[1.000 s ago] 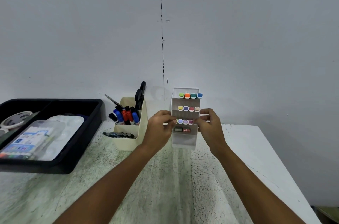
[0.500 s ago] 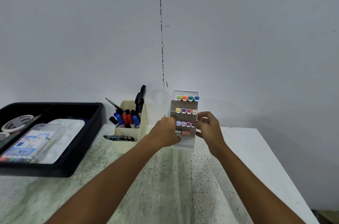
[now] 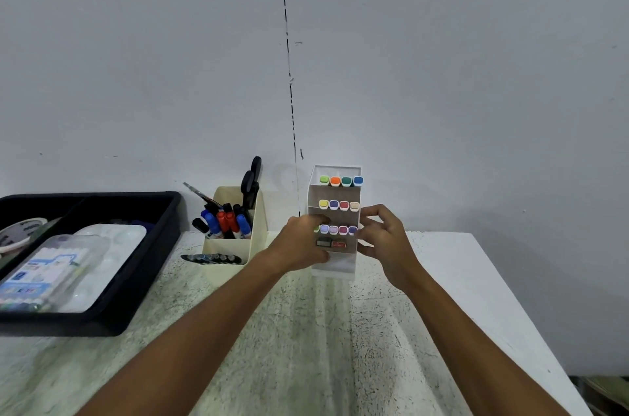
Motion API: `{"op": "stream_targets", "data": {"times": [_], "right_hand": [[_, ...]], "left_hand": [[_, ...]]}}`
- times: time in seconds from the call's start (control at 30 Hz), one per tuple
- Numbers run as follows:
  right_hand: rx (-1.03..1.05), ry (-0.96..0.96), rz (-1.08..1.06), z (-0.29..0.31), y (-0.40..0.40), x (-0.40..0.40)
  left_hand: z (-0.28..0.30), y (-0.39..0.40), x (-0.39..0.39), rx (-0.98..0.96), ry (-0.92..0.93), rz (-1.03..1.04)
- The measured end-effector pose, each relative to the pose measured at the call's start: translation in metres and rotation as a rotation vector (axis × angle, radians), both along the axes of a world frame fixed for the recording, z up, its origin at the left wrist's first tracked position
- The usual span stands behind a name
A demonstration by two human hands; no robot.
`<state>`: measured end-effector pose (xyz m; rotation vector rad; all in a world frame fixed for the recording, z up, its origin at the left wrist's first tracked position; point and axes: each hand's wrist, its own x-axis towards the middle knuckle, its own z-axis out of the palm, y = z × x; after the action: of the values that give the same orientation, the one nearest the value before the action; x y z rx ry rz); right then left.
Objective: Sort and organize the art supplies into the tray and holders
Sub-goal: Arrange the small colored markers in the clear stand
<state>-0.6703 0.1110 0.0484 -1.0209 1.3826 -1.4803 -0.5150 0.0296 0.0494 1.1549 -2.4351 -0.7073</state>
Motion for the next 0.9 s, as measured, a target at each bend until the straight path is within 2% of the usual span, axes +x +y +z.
{"op": "stream_targets", "data": {"times": [0.1,0.37,0.43,0.57,0.63,0.9], "right_hand": [[-0.02,-0.007,0.004,0.001,0.001,0.002],[0.005,0.002,-0.025,-0.002,-0.001,0.002],[0.016,0.005,-0.035,-0.003,-0.002,0.002],[0.028,0.002,-0.036,-0.003,-0.001,0.005],[0.034,0.006,-0.035,-0.003,-0.001,0.006],[0.033,-0.024,-0.025,-0.001,0.0,0.007]], "left_hand": [[0.006,0.001,0.001,0.027,-0.032,-0.036],[0.01,0.009,0.002,0.149,0.022,-0.074],[0.005,0.014,0.005,0.093,0.025,-0.064],[-0.008,0.025,0.011,-0.205,0.054,0.073],[-0.009,0.024,0.012,-0.289,0.06,0.103],[-0.008,0.011,0.011,-0.307,0.092,0.102]]}}
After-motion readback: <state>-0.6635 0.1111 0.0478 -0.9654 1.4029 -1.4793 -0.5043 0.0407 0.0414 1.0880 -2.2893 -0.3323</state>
